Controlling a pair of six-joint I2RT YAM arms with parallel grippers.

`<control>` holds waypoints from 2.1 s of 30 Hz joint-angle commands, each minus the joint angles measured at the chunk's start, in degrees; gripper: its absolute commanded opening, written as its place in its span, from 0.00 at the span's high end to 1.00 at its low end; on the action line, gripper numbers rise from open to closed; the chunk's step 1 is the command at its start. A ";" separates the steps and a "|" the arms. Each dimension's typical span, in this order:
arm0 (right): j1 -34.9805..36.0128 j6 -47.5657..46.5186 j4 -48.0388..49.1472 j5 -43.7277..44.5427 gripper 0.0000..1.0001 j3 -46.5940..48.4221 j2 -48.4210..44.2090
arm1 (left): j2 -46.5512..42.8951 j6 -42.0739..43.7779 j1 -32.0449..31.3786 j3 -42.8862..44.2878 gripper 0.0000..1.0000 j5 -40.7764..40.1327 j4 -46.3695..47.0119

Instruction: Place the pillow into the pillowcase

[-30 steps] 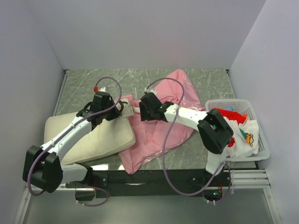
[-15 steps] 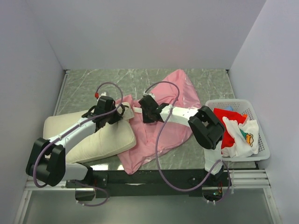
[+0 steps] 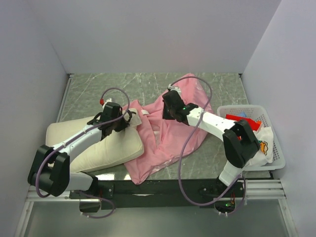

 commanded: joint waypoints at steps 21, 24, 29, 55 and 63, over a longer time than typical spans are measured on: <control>3.90 -13.87 -0.29 -4.44 0.32 6.14 6.60 | -5.28 7.43 -0.11 10.61 0.99 -4.47 -14.61; 3.99 -14.22 -1.17 -4.00 0.34 9.22 10.47 | -6.77 8.75 -0.28 13.24 0.99 -3.33 -17.08; 3.99 -13.78 -2.58 -2.16 0.73 11.26 12.77 | -8.53 9.72 -1.95 18.60 0.99 -0.35 -18.75; 0.21 -5.60 -4.25 -1.89 1.00 6.16 -9.37 | 7.64 -1.36 -11.62 4.62 0.99 5.02 2.26; 7.23 -6.84 -5.13 -0.66 1.00 0.99 -13.33 | 11.24 1.62 -11.89 17.36 0.99 1.16 -4.59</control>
